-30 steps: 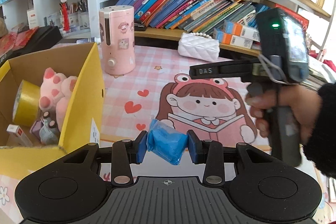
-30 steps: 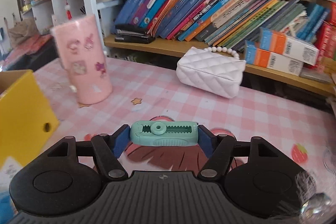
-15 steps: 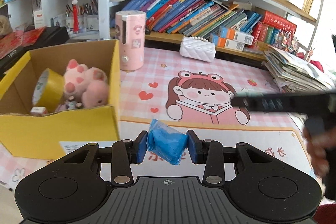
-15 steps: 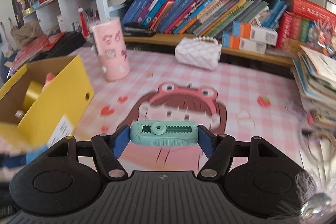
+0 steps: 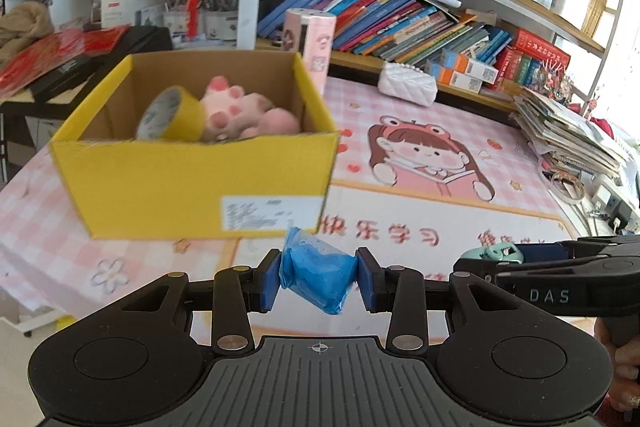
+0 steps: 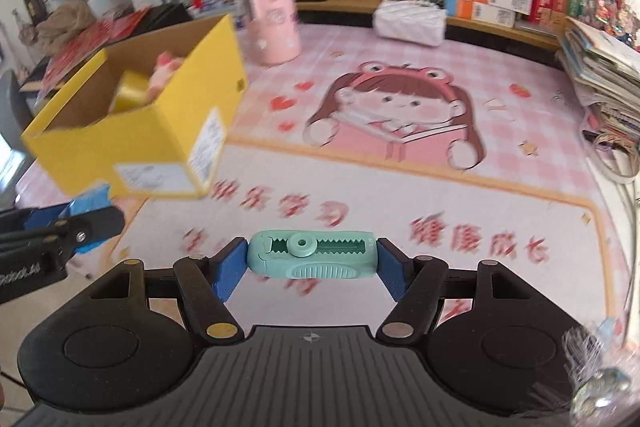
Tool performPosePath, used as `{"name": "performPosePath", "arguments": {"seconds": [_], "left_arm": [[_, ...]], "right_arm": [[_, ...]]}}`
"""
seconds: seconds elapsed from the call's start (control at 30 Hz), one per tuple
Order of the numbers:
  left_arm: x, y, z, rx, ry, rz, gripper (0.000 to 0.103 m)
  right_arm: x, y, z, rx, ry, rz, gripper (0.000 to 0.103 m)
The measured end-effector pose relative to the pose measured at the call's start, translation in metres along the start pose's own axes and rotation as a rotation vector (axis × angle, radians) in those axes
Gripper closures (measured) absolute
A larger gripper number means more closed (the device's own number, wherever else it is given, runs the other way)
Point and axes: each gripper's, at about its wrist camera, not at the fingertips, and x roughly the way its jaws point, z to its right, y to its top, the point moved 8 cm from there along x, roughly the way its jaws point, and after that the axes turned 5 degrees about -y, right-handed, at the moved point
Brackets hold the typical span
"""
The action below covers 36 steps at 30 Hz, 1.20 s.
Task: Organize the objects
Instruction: 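Lift the blue eraser and green stapler toward the yellow box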
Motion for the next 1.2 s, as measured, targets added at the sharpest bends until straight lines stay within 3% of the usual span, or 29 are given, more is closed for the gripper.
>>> {"name": "performPosePath", "arguments": {"seconds": [0.57, 1.2], "left_arm": [[-0.06, -0.028, -0.058, 0.002, 0.013, 0.031, 0.065], [-0.092, -0.019, -0.102, -0.029, 0.044, 0.105, 0.066]], "right_arm": [[-0.023, -0.033, -0.093, -0.045, 0.042, 0.004, 0.036], [-0.031, -0.025, -0.151, -0.107, 0.058, 0.04, 0.036]]}}
